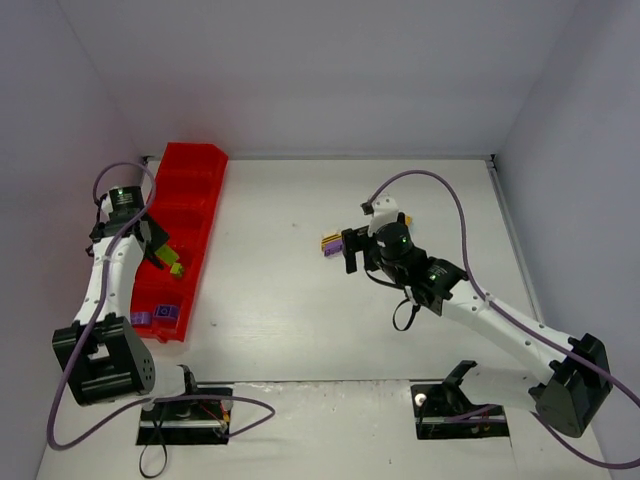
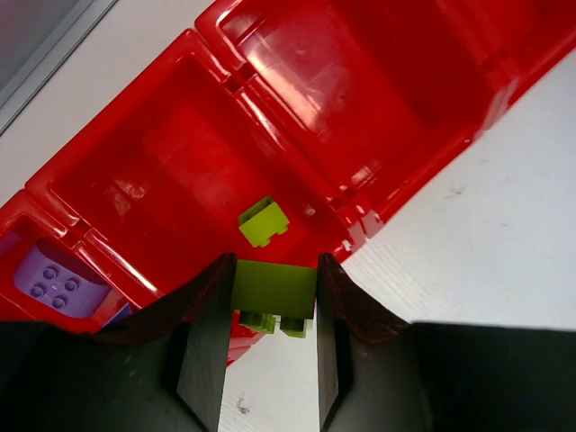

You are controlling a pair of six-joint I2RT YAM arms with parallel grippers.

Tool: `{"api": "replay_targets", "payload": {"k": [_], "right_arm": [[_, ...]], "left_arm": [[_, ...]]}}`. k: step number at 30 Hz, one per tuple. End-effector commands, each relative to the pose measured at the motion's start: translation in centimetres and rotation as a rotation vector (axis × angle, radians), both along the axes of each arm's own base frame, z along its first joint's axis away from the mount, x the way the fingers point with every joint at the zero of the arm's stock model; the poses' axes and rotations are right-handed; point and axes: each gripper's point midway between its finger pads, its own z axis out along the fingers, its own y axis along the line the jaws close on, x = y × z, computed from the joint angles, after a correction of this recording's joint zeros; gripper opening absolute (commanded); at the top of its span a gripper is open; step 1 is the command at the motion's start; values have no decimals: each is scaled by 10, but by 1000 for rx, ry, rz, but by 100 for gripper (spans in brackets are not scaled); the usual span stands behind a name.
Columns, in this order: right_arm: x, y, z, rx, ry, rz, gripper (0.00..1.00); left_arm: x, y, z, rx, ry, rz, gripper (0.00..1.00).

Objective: Sort the legos into containers by color

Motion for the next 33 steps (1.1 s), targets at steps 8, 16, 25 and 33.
{"api": "replay_targets", "payload": {"k": [8, 16, 25, 33], "right_arm": [[15, -41, -1, -9, 11, -231, 87], [29, -63, -25, -28, 113, -293, 83], [59, -84, -50, -291, 158, -170, 82], [72, -72, -98, -398, 257, -37, 83]], "left_arm": [[12, 19, -6, 31, 21, 77, 51], [3, 17, 1, 26, 18, 80, 65], [6, -58, 37, -89, -100, -196, 65], [-11, -158, 46, -164, -97, -569, 65]]}}
